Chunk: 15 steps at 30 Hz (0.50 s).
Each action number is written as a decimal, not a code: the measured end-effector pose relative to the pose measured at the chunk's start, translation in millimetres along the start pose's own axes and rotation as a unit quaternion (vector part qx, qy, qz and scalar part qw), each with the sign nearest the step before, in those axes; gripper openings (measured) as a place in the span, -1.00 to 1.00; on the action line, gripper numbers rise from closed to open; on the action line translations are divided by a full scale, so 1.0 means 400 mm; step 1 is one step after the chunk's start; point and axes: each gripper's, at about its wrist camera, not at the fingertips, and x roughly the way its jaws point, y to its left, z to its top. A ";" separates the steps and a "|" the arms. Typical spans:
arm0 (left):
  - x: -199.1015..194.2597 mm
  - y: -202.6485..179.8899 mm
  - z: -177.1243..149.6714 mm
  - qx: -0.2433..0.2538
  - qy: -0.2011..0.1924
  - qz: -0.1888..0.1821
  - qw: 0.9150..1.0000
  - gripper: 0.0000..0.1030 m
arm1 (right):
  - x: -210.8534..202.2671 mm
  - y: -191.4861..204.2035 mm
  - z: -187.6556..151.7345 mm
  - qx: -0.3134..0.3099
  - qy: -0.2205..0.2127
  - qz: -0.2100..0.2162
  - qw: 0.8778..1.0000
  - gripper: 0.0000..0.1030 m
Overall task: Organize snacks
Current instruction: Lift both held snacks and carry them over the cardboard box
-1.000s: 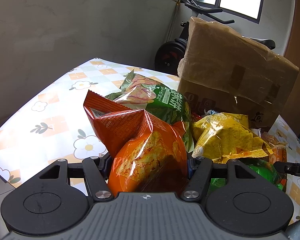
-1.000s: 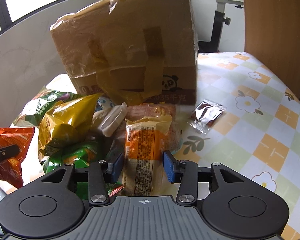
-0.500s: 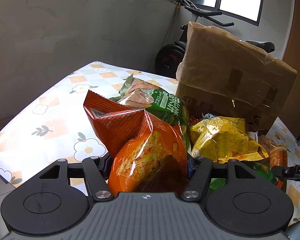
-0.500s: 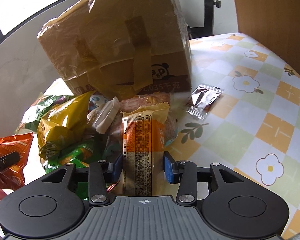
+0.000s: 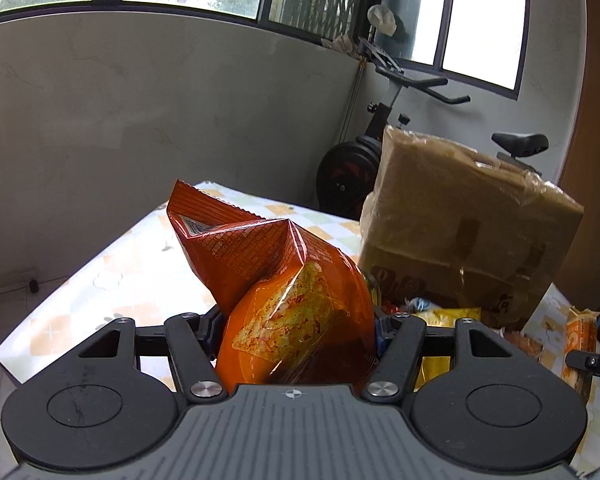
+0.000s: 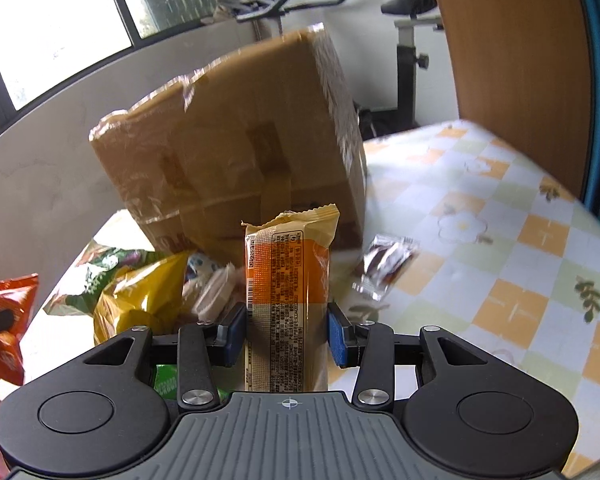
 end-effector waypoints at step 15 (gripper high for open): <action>0.015 -0.088 0.193 0.017 -0.072 -0.043 0.996 0.29 | -0.066 -0.007 0.197 -0.033 -0.109 0.020 0.993 -0.25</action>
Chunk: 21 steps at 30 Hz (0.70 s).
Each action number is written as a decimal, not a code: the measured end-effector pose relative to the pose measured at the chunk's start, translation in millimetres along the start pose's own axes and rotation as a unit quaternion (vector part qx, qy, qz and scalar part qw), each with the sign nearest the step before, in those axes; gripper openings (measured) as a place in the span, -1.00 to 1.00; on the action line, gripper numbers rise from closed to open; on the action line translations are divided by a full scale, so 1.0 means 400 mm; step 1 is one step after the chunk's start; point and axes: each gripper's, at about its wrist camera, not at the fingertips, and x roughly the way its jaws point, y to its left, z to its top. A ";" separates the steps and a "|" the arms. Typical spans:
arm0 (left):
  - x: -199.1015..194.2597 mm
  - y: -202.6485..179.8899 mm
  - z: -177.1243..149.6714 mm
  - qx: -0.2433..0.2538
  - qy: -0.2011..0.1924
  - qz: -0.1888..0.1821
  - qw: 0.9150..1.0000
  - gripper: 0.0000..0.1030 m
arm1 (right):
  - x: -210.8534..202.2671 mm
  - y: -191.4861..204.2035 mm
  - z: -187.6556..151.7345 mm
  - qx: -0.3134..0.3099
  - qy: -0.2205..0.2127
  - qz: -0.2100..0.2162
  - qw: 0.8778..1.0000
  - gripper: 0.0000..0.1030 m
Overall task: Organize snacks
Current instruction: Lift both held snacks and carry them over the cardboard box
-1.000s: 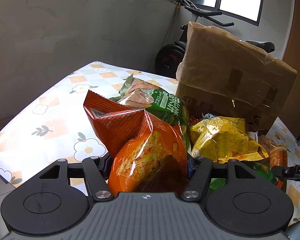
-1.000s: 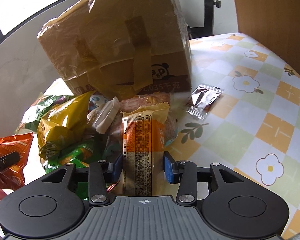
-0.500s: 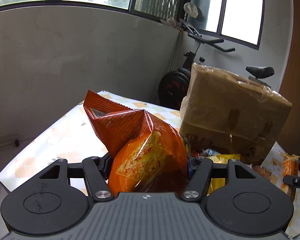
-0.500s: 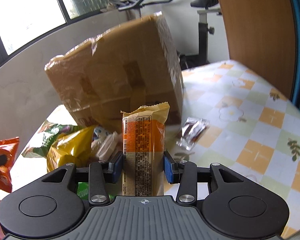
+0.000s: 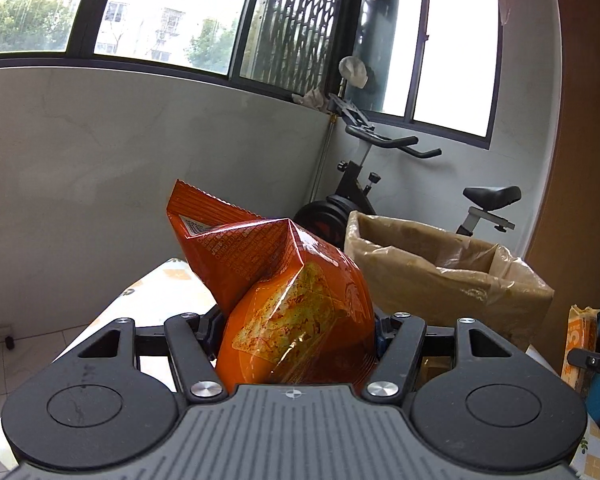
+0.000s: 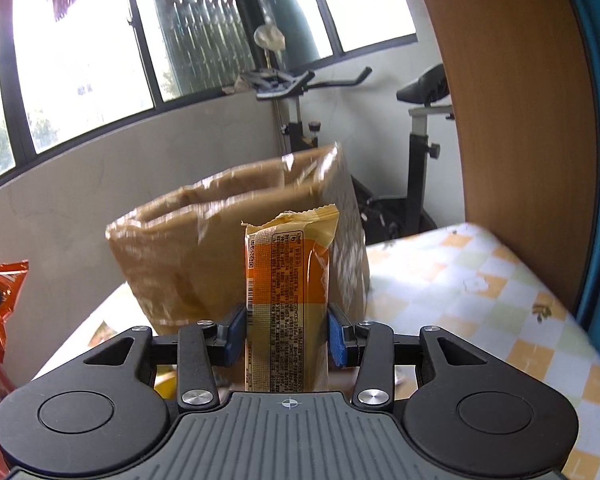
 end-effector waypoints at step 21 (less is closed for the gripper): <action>0.450 -0.354 0.167 0.080 -0.022 -0.107 0.991 0.29 | 0.309 0.038 0.286 -0.090 -0.123 0.016 0.988 -0.25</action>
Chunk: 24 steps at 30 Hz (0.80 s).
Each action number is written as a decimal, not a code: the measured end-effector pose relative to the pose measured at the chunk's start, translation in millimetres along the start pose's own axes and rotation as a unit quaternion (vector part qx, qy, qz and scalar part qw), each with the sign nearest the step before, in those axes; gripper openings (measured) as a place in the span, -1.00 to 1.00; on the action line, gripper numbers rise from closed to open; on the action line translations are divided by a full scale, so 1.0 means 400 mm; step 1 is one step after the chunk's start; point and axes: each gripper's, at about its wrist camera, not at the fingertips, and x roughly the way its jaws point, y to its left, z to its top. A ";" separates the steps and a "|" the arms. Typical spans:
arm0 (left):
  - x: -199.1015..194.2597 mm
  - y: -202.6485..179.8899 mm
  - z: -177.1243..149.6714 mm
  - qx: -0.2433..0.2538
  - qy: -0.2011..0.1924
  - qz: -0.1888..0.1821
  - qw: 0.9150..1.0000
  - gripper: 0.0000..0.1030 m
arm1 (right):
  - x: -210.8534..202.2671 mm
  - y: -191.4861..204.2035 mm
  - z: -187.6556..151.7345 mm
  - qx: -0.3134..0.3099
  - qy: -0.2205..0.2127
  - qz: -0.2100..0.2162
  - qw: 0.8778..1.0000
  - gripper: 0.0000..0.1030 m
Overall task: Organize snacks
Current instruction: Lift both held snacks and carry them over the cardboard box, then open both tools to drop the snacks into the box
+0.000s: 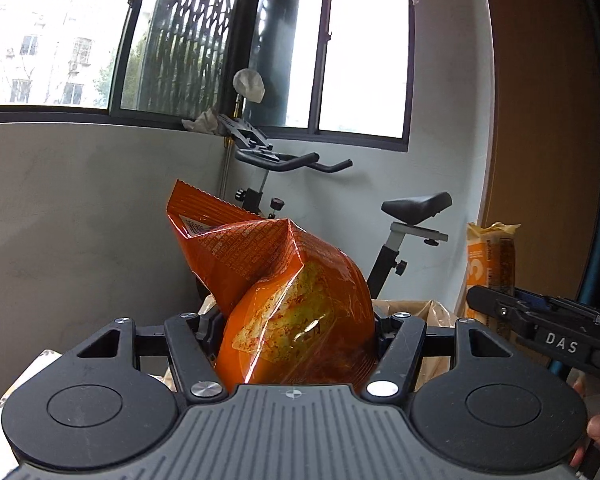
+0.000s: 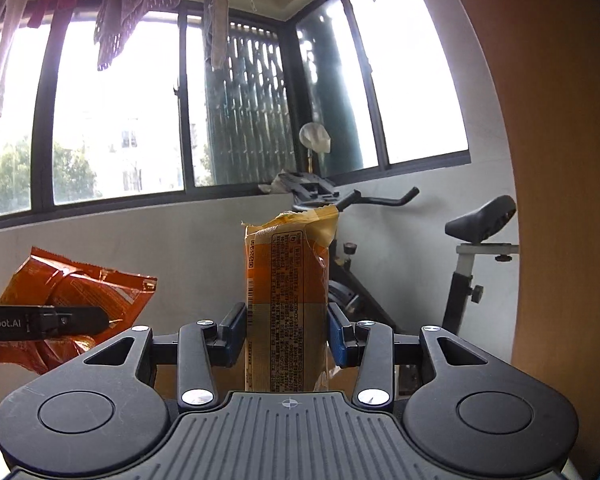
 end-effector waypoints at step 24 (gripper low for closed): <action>0.092 0.036 -0.059 0.029 0.096 0.042 0.994 0.84 | 0.053 0.027 -0.117 -0.001 0.106 -0.023 0.994 -0.08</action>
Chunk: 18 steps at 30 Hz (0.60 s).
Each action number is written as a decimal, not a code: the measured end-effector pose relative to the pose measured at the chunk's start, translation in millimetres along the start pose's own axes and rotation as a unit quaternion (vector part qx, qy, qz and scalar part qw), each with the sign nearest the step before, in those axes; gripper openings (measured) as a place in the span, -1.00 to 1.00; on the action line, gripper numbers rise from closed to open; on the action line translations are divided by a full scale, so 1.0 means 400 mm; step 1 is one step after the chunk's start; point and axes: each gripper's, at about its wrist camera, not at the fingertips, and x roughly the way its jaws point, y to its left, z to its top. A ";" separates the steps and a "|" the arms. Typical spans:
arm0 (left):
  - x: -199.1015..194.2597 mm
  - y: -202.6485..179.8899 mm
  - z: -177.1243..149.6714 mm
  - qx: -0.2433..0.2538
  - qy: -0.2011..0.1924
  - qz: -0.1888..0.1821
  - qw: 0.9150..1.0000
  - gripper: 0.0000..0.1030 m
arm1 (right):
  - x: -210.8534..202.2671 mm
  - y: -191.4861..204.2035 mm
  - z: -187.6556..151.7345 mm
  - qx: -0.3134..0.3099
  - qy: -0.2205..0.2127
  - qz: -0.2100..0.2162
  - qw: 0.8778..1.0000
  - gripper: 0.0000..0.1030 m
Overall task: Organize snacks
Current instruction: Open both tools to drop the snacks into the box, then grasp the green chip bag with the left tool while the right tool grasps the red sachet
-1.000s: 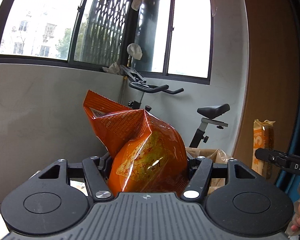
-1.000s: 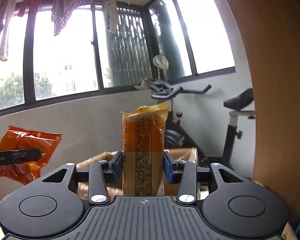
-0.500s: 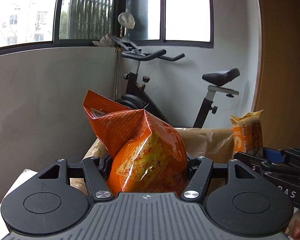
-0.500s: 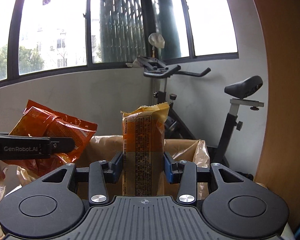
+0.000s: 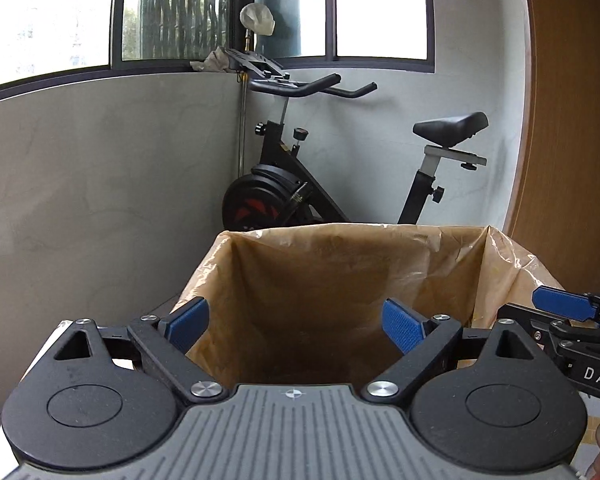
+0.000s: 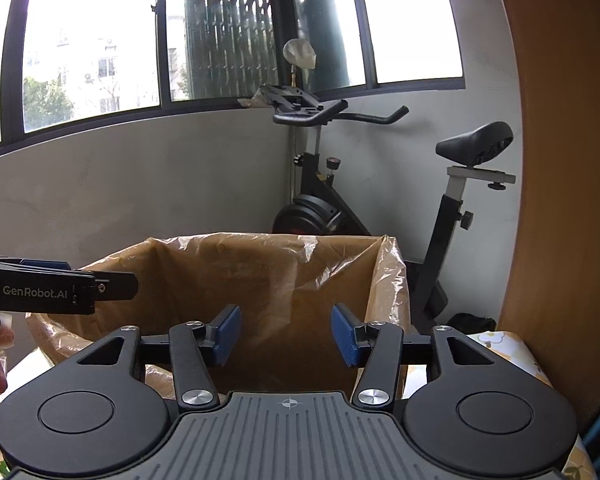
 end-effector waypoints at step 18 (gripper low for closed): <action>-0.278 0.278 -0.110 -0.062 -0.019 0.086 0.994 0.84 | -0.182 -0.113 -0.055 0.010 -0.033 -0.012 0.999 -0.03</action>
